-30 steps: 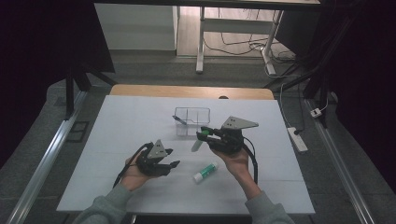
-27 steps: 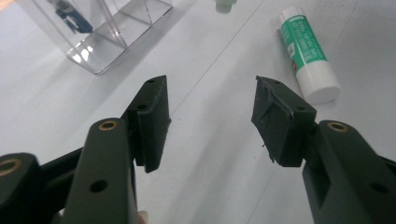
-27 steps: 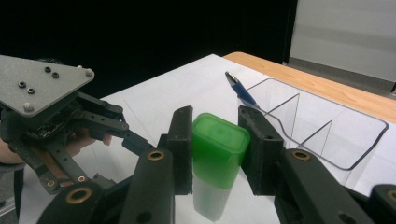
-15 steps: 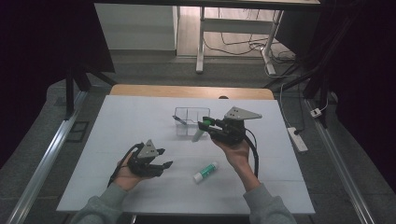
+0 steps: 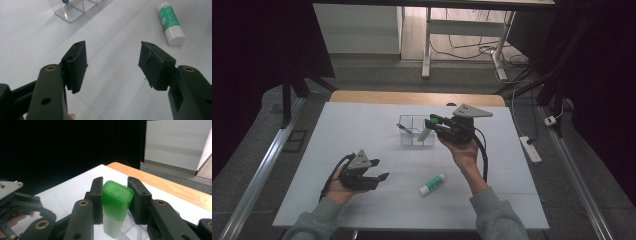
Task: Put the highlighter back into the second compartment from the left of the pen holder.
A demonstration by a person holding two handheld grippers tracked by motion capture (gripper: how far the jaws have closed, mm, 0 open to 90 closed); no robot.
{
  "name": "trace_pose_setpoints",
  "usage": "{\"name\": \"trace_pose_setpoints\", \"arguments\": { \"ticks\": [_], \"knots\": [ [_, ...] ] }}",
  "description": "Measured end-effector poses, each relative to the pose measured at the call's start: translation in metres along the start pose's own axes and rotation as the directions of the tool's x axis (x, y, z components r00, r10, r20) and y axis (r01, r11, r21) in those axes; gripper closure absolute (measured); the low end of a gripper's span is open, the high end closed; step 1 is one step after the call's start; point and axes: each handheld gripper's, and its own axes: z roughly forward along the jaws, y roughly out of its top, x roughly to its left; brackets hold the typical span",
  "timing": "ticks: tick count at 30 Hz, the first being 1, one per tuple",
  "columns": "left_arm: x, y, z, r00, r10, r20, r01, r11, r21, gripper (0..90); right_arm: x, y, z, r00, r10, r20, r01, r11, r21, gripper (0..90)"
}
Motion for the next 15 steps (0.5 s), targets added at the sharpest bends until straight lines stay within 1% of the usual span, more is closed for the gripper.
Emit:
{"name": "trace_pose_setpoints", "arguments": {
  "ticks": [9, 11, 15],
  "knots": [
    [0.008, -0.01, -0.01, 0.999, -0.041, -0.018, 0.041, 0.9991, -0.009, 37.5, -0.013, 0.011, 0.007, 0.9992, 0.024, 0.031, -0.023, 0.999, -0.025, 66.7],
    [0.009, -0.013, -0.011, 0.9986, -0.048, -0.023, 0.048, 0.9988, -0.008, 36.9, -0.015, 0.013, 0.01, 0.999, 0.022, 0.04, -0.021, 0.999, -0.026, 66.8],
    [0.011, -0.016, -0.014, 0.9983, -0.051, -0.029, 0.051, 0.9987, -0.006, 36.9, -0.019, 0.016, 0.016, 0.9983, 0.027, 0.051, -0.026, 0.999, -0.03, 66.7]
  ]
}}
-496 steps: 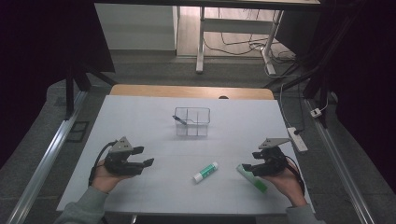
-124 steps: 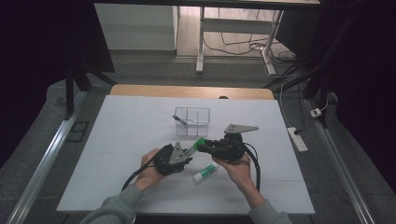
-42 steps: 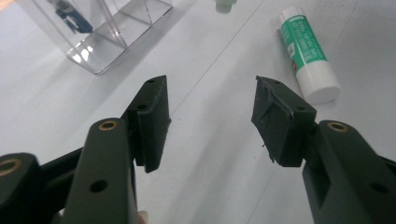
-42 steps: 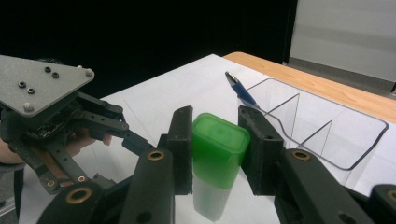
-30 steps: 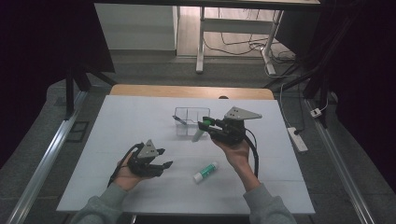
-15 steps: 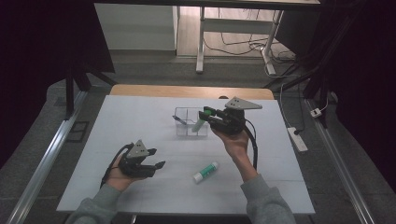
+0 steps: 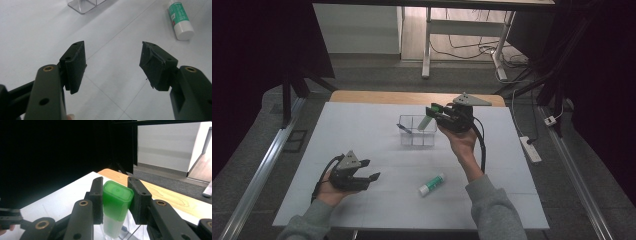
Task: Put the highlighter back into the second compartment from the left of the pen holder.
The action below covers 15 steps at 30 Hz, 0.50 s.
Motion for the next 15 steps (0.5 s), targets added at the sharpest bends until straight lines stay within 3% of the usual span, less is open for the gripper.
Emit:
{"name": "trace_pose_setpoints", "arguments": {
  "ticks": [15],
  "knots": [
    [0.005, -0.008, -0.006, 0.9997, -0.022, -0.012, 0.022, 0.9997, -0.003, 36.8, -0.007, 0.002, 0.031, 0.9995, 0.0, 0.033, -0.001, 1.0, 0.022, 66.7]
  ]
}}
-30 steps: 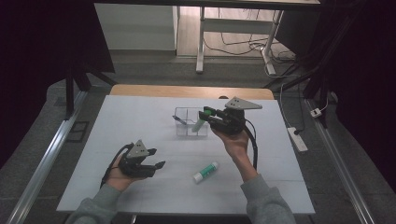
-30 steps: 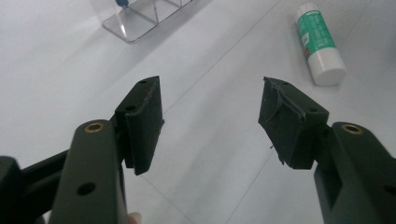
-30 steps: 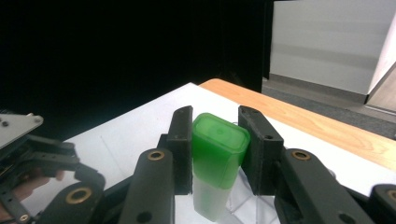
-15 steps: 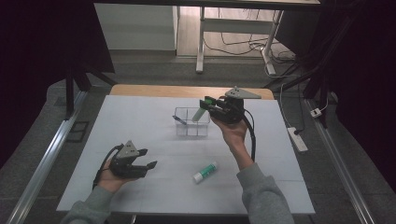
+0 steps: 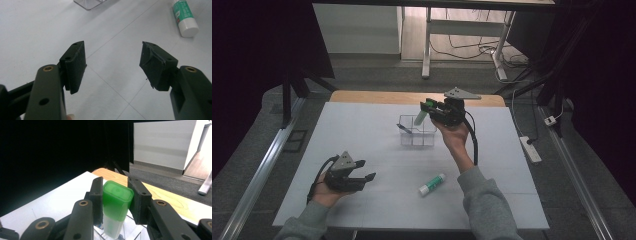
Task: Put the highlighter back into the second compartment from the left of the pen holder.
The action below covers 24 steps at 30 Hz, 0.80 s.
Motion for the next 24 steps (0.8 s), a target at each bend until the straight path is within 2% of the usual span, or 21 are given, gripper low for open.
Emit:
{"name": "trace_pose_setpoints", "arguments": {
  "ticks": [8, 10, 13, 16, 20, 24],
  "knots": [
    [0.0, 0.0, 0.0, 1.0, -0.001, 0.0, 0.001, 1.0, -0.001, 36.4, -0.007, -0.007, 0.012, 0.9998, 0.012, 0.013, -0.012, 1.0, 0.027, 66.6],
    [0.0, 0.0, 0.0, 1.0, 0.0, -0.005, 0.0, 1.0, -0.008, 36.5, -0.008, -0.009, 0.014, 0.9999, 0.017, 0.003, -0.017, 0.999, 0.033, 65.9],
    [0.0, 0.0, 0.0, 1.0, -0.001, -0.007, 0.001, 0.9999, -0.012, 36.5, -0.009, -0.011, 0.016, 0.9999, 0.013, 0.004, -0.014, 0.999, 0.05, 59.4],
    [0.0, 0.0, 0.0, 1.0, 0.0, -0.006, 0.0, 1.0, -0.008, 36.5, -0.008, -0.011, 0.012, 0.9998, 0.018, 0.001, -0.018, 0.999, 0.049, 54.5],
    [0.0, -0.001, 0.002, 1.0, 0.001, -0.005, -0.001, 1.0, -0.003, 36.5, -0.006, -0.013, 0.003, 1.0, -0.006, 0.004, 0.006, 0.998, 0.058, 49.2],
    [0.0, -0.001, 0.002, 1.0, 0.001, -0.007, -0.001, 1.0, 0.0, 36.4, -0.005, -0.017, -0.008, 0.9997, -0.023, -0.013, 0.024, 0.998, 0.062, 47.0]
  ]
}}
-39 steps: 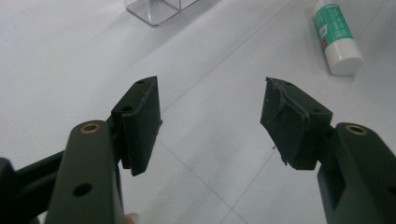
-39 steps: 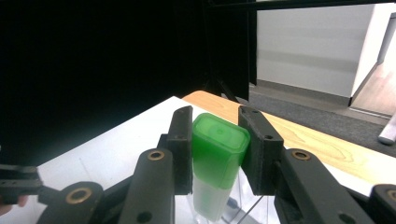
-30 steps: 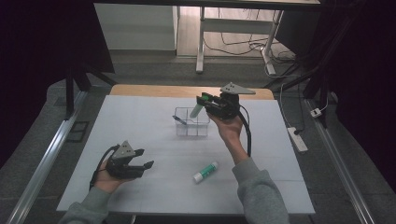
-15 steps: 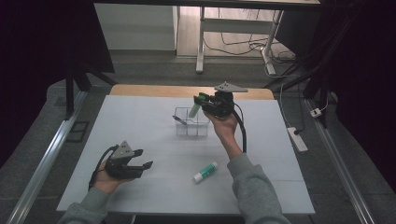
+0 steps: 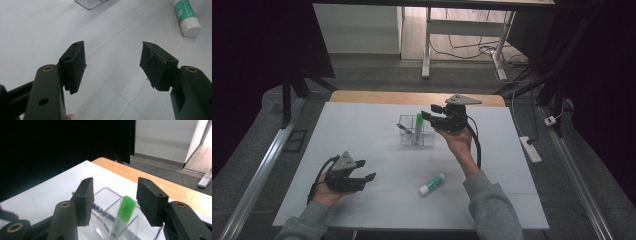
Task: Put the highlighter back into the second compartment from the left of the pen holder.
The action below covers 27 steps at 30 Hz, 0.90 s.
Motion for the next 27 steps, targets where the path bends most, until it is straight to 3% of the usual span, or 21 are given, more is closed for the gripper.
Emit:
{"name": "trace_pose_setpoints", "arguments": {
  "ticks": [5, 18, 27],
  "knots": [
    [0.0, 0.0, 0.001, 1.0, 0.0, -0.004, 0.0, 1.0, 0.004, 36.4, 0.001, -0.008, -0.013, 0.9989, -0.024, -0.039, 0.025, 1.0, 0.018, 43.7],
    [0.001, 0.0, 0.001, 1.0, -0.006, -0.008, 0.006, 1.0, 0.005, 36.1, 0.008, -0.031, -0.045, 0.9944, -0.065, -0.083, 0.07, 0.996, 0.062, 41.3],
    [0.002, 0.0, 0.0, 0.9999, -0.009, -0.009, 0.009, 0.9999, 0.005, 36.0, 0.011, -0.052, -0.063, 0.9894, -0.099, -0.107, 0.113, 0.985, 0.134, 40.3]
  ]
}}
